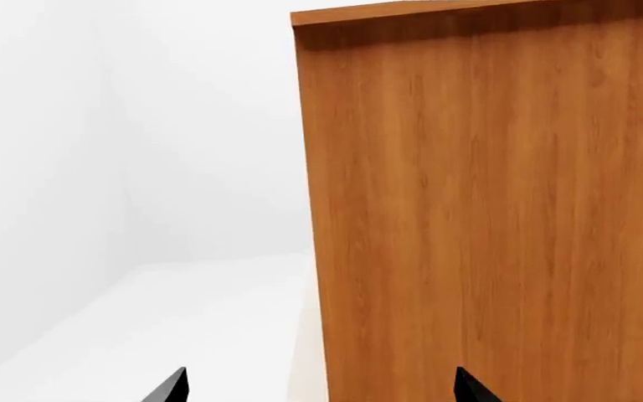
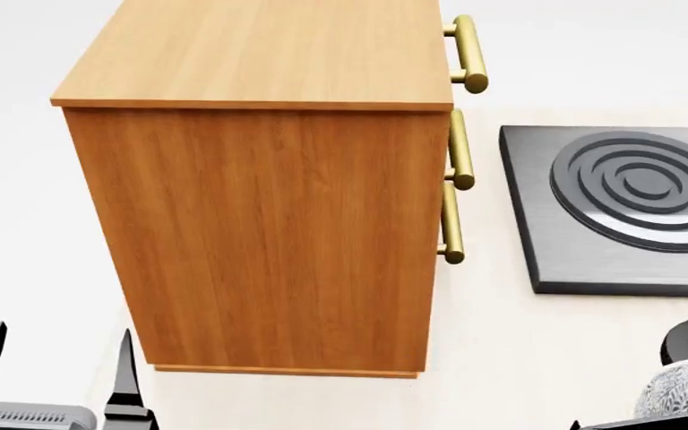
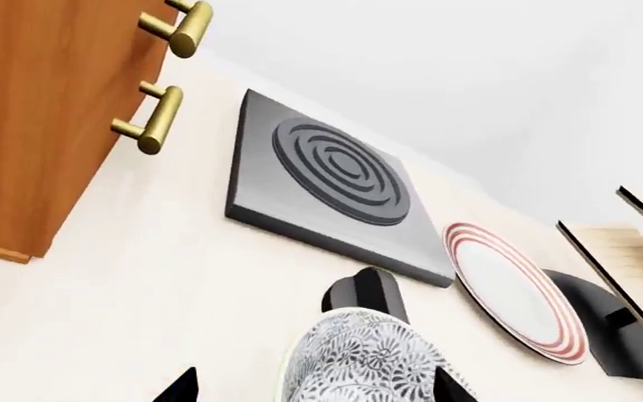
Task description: Put the bowl on the top of the cabinet.
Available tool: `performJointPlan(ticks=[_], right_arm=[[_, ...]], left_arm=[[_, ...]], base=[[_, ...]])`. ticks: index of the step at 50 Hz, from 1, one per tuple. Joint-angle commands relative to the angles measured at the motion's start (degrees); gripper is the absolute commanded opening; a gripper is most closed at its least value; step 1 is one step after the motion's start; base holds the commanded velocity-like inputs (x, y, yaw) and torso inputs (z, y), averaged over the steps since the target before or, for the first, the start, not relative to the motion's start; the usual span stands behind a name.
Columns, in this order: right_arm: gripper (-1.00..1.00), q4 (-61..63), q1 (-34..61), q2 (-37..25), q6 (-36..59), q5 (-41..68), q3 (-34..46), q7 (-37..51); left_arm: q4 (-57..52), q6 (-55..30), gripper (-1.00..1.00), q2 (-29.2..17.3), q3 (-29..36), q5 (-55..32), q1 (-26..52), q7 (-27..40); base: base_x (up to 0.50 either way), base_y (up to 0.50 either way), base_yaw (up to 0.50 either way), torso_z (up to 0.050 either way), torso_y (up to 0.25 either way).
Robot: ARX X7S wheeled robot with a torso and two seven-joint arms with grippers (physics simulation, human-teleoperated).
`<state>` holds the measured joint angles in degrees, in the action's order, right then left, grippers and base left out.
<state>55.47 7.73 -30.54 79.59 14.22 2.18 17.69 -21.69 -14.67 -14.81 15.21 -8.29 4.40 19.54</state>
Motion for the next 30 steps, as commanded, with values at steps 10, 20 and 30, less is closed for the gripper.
performJointPlan(ticks=[10, 20, 30], right_arm=[[1.0, -7.0, -6.43, -1.25, -8.54, -1.13, 0.41, 0.49], [1.0, -9.1, -6.83, -1.1, -9.91, -1.24, 0.3, 0.52], [1.0, -11.14, -6.78, -1.34, -11.62, -1.58, 1.29, 0.49]], left_arm=[[0.3, 0.19, 1.0, -0.23, 0.69, -0.11, 0.17, 0.54], [0.03, 0.01, 1.0, -0.45, 0.86, -0.27, 0.2, 0.84], [-0.07, 0.12, 1.0, -0.64, 0.92, -0.57, 0.18, 1.06]], base=[[0.0, 0.0, 0.0, 0.0, 0.0], [0.0, 0.0, 0.0, 0.0, 0.0], [0.0, 0.0, 0.0, 0.0, 0.0]])
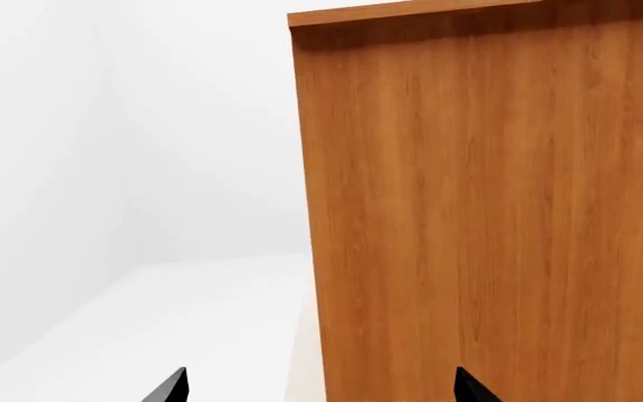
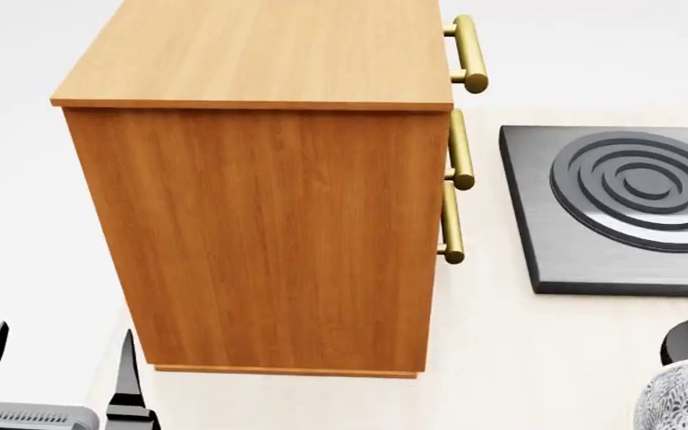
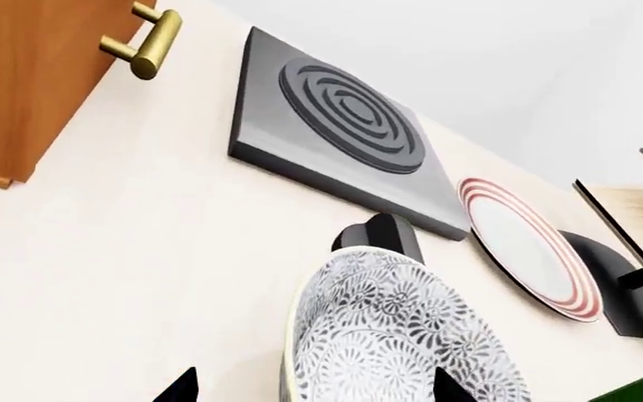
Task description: Put the bowl on the top of the cabinet.
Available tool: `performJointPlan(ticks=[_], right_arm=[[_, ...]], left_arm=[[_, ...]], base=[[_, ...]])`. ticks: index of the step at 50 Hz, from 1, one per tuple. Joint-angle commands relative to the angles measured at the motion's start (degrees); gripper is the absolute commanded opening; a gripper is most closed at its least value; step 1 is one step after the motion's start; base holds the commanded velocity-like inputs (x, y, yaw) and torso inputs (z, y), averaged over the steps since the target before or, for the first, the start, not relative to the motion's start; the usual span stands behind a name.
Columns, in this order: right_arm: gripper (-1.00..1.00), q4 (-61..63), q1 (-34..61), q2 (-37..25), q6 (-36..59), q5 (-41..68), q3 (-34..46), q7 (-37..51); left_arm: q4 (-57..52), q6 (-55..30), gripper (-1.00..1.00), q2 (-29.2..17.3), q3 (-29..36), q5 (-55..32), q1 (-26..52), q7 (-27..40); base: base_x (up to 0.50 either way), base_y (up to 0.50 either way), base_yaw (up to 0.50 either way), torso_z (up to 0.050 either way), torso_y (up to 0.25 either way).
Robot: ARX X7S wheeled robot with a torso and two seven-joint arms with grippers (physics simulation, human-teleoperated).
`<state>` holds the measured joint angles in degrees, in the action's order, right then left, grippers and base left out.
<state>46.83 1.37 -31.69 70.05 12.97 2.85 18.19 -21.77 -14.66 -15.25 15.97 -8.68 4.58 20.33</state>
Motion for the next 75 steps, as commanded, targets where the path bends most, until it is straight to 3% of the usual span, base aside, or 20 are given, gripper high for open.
performJointPlan(ticks=[1, 75], right_arm=[[1.0, -2.89, -0.46, -0.27, -2.41, -0.46, 0.87, 0.01], [1.0, -11.53, 1.41, -1.3, -7.26, -1.27, 3.19, -0.35]], left_arm=[[-0.02, 0.11, 1.0, -0.21, 0.21, -0.15, -0.05, 0.32], [0.48, 0.25, 1.0, -1.23, 1.74, -1.01, 0.41, 1.98]], base=[[0.0, 0.0, 0.0, 0.0, 0.0], [0.0, 0.0, 0.0, 0.0, 0.0]])
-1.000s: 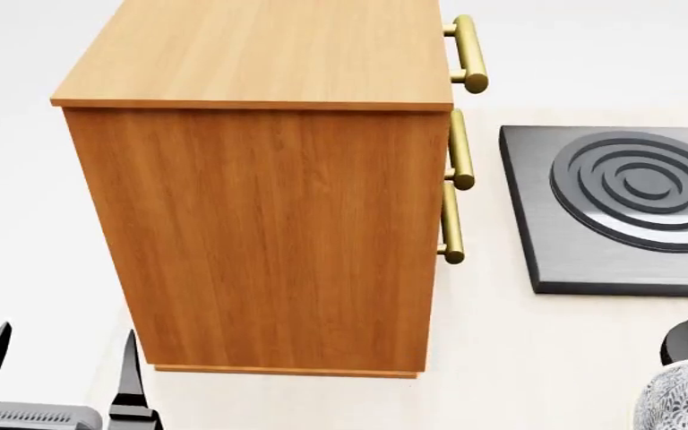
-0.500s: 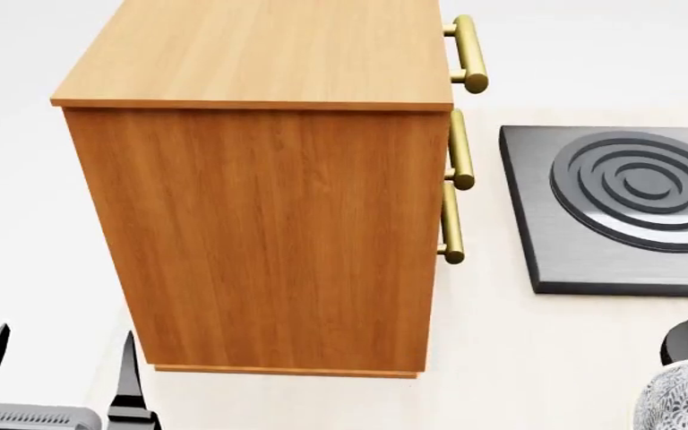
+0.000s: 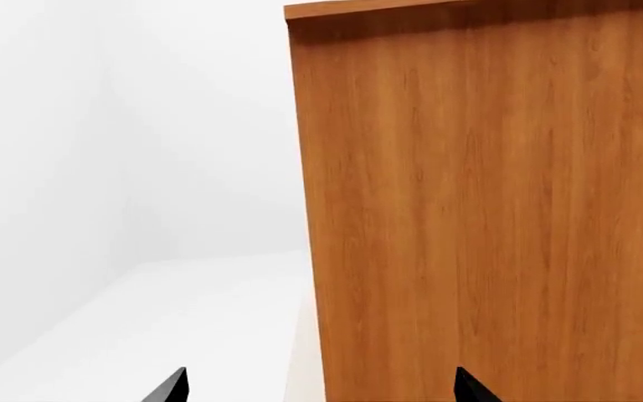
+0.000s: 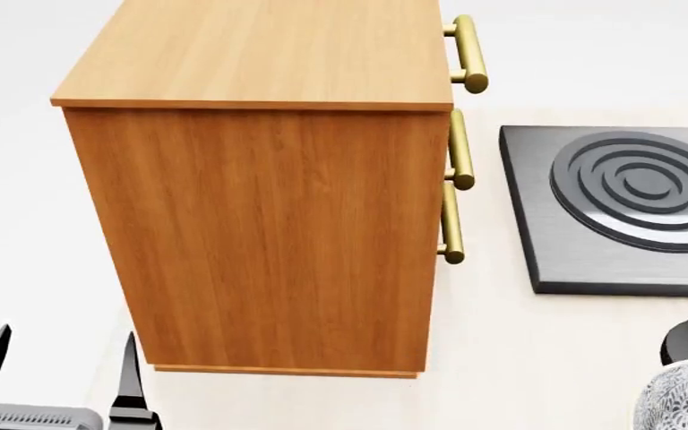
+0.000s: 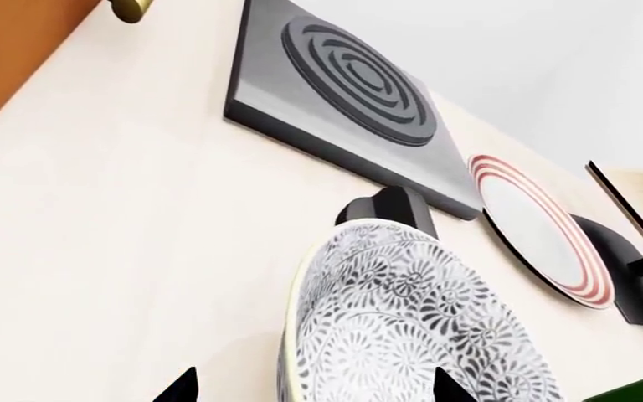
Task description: Put the bowl on the top of the cabinet.
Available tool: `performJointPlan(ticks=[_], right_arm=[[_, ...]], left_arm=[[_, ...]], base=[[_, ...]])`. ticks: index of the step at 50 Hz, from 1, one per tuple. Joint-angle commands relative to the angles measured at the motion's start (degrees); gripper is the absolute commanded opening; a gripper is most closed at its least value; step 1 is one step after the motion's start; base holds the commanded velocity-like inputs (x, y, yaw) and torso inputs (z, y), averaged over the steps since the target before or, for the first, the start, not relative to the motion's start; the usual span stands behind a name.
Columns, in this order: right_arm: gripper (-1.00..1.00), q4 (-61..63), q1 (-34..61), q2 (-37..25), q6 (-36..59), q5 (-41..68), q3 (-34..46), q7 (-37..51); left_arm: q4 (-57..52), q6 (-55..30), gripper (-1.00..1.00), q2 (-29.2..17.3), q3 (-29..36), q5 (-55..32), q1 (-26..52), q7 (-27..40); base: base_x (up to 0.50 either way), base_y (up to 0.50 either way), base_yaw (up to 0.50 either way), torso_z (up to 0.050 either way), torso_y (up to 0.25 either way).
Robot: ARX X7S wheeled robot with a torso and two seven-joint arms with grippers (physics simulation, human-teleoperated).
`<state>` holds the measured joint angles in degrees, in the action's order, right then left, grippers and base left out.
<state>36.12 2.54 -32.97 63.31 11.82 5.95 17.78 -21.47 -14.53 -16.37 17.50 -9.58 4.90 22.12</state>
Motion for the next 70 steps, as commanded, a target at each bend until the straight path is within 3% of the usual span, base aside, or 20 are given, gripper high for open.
performJointPlan(ticks=[1, 70], right_arm=[[1.0, -1.09, 0.25, 0.01, -0.74, -0.16, 0.15, 0.06], [1.0, -5.18, 0.82, 0.43, -3.74, -0.31, 0.47, 0.23]], left_arm=[[0.18, 0.13, 1.0, -0.12, 0.21, -0.12, 0.09, 0.19], [0.9, 1.0, 1.0, -1.01, 1.34, -0.97, 0.2, 1.33]], base=[[0.0, 0.0, 0.0, 0.0, 0.0], [0.0, 0.0, 0.0, 0.0, 0.0]])
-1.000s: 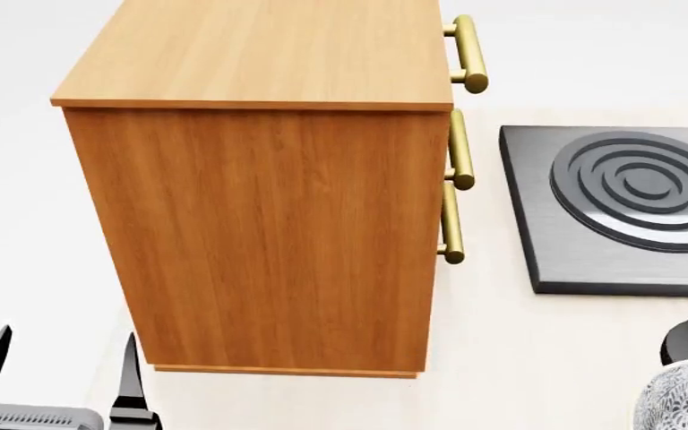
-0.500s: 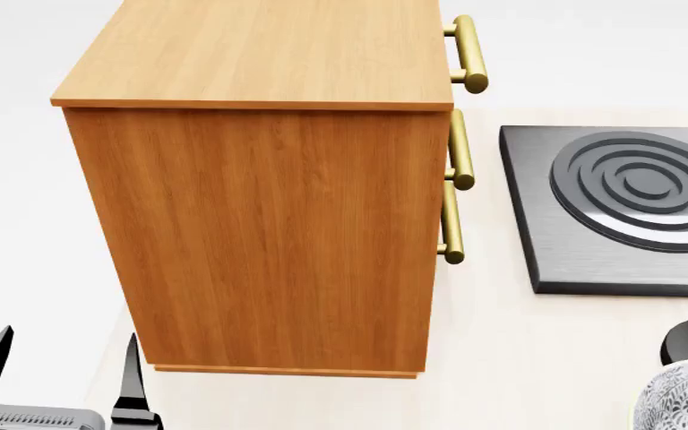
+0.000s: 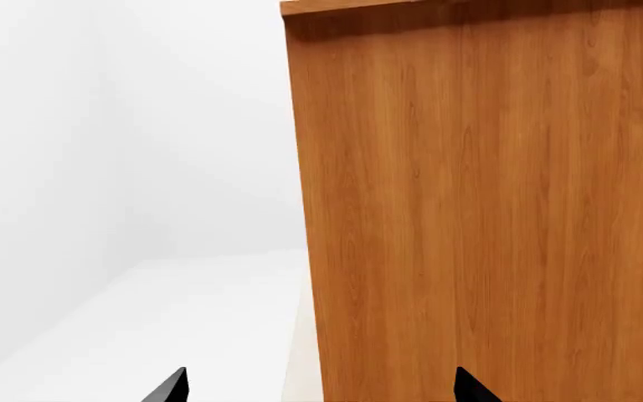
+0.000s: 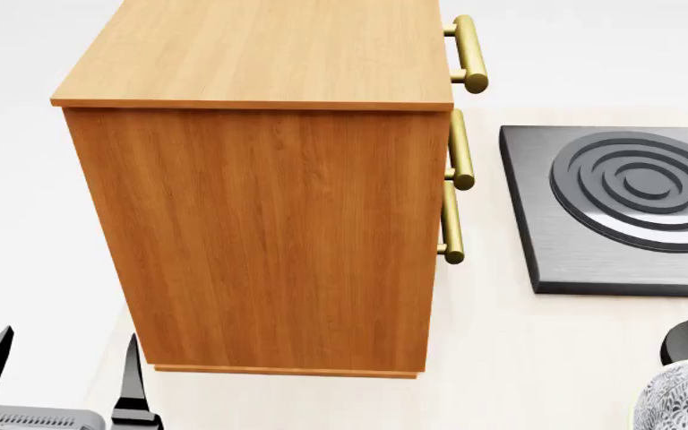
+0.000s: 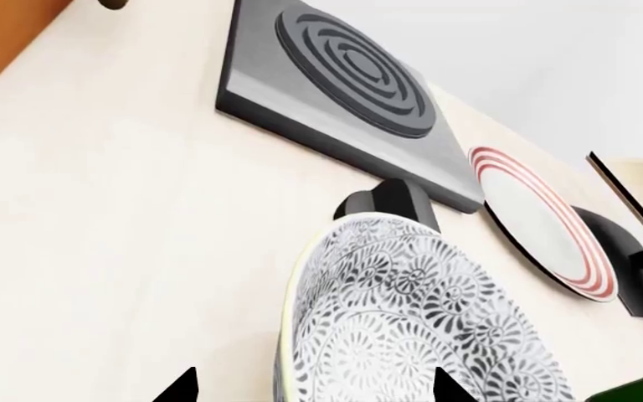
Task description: Put the bowl on the top of the cabinet.
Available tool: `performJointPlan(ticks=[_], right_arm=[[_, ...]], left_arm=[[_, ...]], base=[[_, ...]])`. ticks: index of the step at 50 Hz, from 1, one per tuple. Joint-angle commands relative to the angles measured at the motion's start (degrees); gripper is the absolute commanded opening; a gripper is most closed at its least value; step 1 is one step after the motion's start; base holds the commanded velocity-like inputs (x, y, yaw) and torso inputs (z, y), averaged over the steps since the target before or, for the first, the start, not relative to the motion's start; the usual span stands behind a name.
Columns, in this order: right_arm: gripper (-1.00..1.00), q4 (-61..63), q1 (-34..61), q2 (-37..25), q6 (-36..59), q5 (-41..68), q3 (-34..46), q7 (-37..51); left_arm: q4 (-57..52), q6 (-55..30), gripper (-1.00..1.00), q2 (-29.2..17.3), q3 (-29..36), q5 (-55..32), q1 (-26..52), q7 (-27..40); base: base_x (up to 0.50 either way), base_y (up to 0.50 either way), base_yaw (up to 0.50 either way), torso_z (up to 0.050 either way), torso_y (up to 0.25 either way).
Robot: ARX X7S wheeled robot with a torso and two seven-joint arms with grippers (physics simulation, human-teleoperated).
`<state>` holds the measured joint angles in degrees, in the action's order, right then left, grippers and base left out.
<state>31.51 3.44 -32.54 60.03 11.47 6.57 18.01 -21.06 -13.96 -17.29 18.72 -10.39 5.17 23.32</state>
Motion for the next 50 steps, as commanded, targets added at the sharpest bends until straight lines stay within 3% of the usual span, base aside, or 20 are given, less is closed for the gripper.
performJointPlan(ticks=[1, 50], right_arm=[[1.0, -0.67, -0.15, 0.02, -0.6, 0.0, -0.1, 0.02], [1.0, -3.87, -0.07, 0.49, -3.42, -0.35, 0.55, 0.35]], left_arm=[[0.52, 0.39, 1.0, -0.09, 0.11, -0.19, 0.0, 0.15], [0.61, 0.85, 1.0, -0.64, 0.67, -0.93, 0.2, 0.87]], base=[[0.0, 0.0, 0.0, 0.0, 0.0], [0.0, 0.0, 0.0, 0.0, 0.0]])
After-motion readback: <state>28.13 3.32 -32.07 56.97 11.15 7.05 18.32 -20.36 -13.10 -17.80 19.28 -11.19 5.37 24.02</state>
